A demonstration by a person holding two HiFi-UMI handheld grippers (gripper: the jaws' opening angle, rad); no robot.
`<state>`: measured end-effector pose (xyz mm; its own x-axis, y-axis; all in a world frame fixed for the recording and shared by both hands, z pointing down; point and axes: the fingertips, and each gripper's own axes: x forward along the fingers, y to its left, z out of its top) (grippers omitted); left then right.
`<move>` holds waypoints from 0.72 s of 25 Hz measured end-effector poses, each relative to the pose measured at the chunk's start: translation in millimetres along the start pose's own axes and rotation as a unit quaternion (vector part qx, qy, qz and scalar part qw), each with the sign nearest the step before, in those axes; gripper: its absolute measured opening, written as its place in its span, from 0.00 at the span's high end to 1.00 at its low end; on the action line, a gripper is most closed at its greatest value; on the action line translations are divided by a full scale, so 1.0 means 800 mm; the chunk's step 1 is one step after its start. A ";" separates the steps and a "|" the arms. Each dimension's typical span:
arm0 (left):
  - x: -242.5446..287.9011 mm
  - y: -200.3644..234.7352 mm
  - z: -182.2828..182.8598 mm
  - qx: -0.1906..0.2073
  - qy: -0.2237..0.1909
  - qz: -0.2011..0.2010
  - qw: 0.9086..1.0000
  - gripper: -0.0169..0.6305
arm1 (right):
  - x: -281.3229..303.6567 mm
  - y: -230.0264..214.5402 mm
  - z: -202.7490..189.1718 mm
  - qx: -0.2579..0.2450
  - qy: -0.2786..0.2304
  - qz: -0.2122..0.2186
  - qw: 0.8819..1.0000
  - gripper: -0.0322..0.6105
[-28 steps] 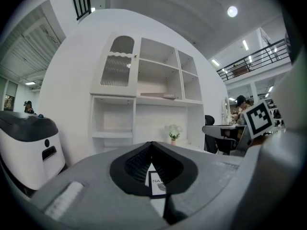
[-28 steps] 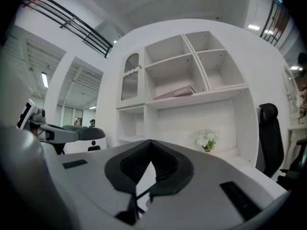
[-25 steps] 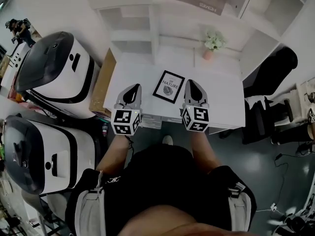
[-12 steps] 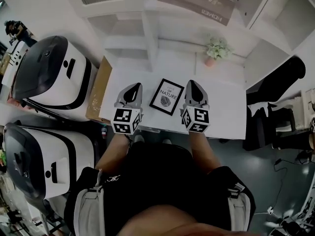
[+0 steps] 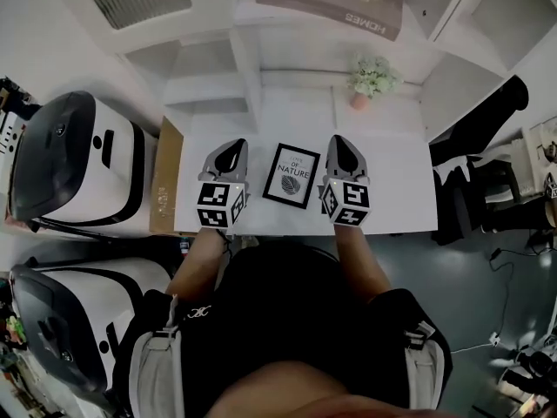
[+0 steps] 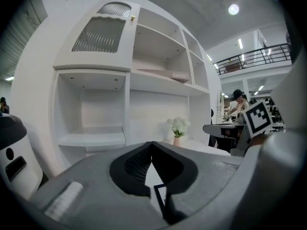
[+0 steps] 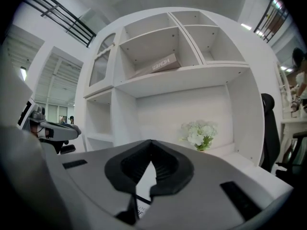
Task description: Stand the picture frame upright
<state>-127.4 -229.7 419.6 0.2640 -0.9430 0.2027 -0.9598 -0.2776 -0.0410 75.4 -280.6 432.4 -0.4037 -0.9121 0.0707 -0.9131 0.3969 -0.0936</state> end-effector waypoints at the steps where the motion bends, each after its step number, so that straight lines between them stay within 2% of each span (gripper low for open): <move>1: 0.004 0.001 0.000 0.000 0.001 -0.007 1.000 0.95 | 0.000 -0.002 -0.001 0.001 0.001 -0.007 1.000 0.95; 3: 0.012 -0.001 -0.003 -0.014 0.007 -0.037 0.999 0.95 | 0.001 -0.007 -0.003 0.005 0.001 -0.022 1.000 0.95; 4: 0.018 -0.005 -0.007 -0.033 0.015 -0.062 0.997 0.95 | 0.002 -0.010 -0.005 0.008 0.002 -0.028 1.000 0.87; 5: 0.024 -0.008 -0.012 -0.053 0.026 -0.088 0.994 0.94 | 0.004 -0.013 -0.008 0.012 0.006 -0.032 0.999 0.72; 6: 0.030 -0.011 -0.018 -0.066 0.038 -0.109 0.991 0.80 | 0.006 -0.016 -0.012 0.015 0.012 -0.035 0.999 0.63; 7: 0.035 -0.011 -0.025 -0.068 0.050 -0.122 0.989 0.62 | 0.007 -0.017 -0.017 0.018 0.020 -0.036 0.999 0.62; 8: 0.039 -0.009 -0.031 -0.061 0.061 -0.125 0.988 0.61 | 0.008 -0.018 -0.022 0.019 0.029 -0.038 0.999 0.62; 11: 0.045 0.004 -0.050 -0.045 0.083 -0.114 0.989 0.61 | 0.008 -0.021 -0.039 0.028 0.049 -0.046 0.997 0.62; 18: 0.051 0.019 -0.090 -0.060 0.114 -0.115 0.985 0.61 | 0.006 -0.024 -0.086 0.037 0.096 -0.063 0.993 0.62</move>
<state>-137.9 -258.7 497.6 0.4602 -0.7889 0.4073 -0.8854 -0.4417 0.1450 87.2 -285.4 503.2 -0.2962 -0.9147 0.2748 -0.9533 0.2656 -0.1436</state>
